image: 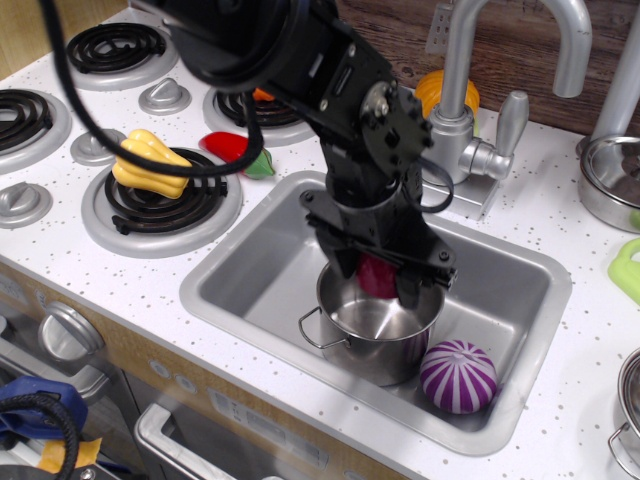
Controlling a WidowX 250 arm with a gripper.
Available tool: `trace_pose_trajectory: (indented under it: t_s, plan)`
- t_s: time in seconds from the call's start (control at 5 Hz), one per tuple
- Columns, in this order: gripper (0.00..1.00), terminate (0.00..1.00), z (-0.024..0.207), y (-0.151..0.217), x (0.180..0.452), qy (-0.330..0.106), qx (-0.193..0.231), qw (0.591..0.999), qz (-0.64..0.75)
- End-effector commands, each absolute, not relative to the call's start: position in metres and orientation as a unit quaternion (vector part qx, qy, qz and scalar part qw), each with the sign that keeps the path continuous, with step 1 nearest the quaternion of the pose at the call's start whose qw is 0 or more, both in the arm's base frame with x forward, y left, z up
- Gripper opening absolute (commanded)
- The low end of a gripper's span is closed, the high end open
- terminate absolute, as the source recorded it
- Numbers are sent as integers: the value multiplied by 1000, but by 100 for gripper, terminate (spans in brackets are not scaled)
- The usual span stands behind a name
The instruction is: Put sweet potato in pot which is in sink
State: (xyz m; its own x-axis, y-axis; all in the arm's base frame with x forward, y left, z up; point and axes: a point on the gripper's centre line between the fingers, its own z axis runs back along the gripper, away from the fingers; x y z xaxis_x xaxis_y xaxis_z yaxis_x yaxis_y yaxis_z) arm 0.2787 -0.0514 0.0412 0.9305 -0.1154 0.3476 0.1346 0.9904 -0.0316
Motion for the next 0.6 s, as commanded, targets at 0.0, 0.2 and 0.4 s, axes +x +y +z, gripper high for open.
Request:
trace_pose_trajectory:
  t_s: [0.0,0.2,0.4]
  plan:
    - [100,0,47,-41,296,-202,-51,975,-77]
    - [100,0,47,-41,296,-202,-51,975,-77]
    - [100,100,47,-41,296,-202,-51,975,-77]
